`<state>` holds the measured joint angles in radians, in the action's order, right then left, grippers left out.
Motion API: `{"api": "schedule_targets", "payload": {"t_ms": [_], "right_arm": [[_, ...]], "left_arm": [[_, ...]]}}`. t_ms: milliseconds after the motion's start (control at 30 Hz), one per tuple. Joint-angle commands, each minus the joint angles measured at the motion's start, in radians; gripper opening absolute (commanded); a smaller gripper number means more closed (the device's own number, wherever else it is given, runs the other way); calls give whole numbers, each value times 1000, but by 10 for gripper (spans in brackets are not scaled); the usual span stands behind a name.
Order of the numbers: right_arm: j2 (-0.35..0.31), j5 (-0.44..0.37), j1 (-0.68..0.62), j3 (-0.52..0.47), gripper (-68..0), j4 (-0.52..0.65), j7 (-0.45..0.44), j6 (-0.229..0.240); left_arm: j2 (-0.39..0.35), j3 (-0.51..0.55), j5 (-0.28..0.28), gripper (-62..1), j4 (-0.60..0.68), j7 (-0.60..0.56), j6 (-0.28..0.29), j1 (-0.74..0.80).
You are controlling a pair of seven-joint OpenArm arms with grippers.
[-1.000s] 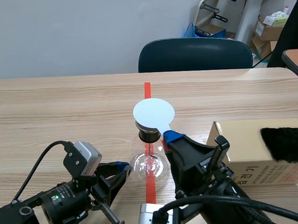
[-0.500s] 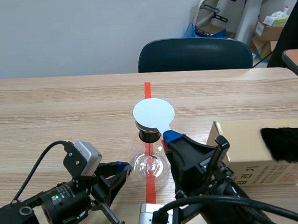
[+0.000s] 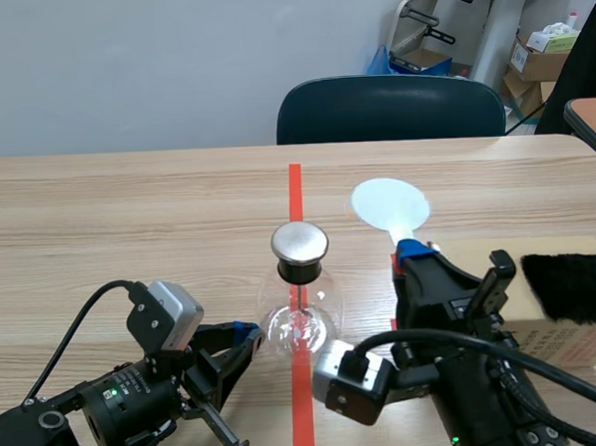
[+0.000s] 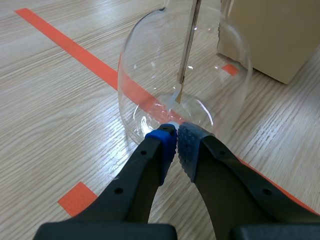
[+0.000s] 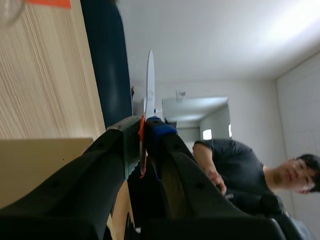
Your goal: Do the electroscope experiment
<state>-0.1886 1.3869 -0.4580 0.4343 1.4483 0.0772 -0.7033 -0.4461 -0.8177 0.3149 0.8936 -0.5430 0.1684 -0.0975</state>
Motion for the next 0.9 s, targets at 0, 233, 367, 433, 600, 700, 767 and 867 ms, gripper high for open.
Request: {"api": "schedule_targets", "payload": {"t_ms": [0, 233, 367, 433, 600, 700, 767, 867], "right_arm": [[-2, -3, 11, -3, -656, 25, 35, -14], [-2, -3, 11, -3, -656, 25, 167, -14], [-2, -3, 11, -3, -656, 25, 191, -14], [-2, -3, 11, -3, -656, 25, 191, -14], [-2, -3, 11, -3, -656, 25, 191, -14], [-2, -3, 11, -3, -656, 25, 191, -14], [-2, -3, 11, -3, -656, 25, 190, -14], [-2, -3, 11, -3, -656, 25, 190, -14]], "left_arm": [[13, 5, 6, -550, 18, -17, 10, -2], [13, 5, 6, -550, 18, -17, 10, -2], [13, 5, 6, -550, 18, -17, 10, -2], [13, 5, 6, -550, 18, -17, 10, -2], [13, 5, 6, -550, 18, -17, 10, -2], [13, 5, 6, -550, 18, -17, 10, -2], [13, 5, 6, -550, 18, -17, 10, -2], [13, 5, 6, -550, 18, -17, 10, -2]]}}
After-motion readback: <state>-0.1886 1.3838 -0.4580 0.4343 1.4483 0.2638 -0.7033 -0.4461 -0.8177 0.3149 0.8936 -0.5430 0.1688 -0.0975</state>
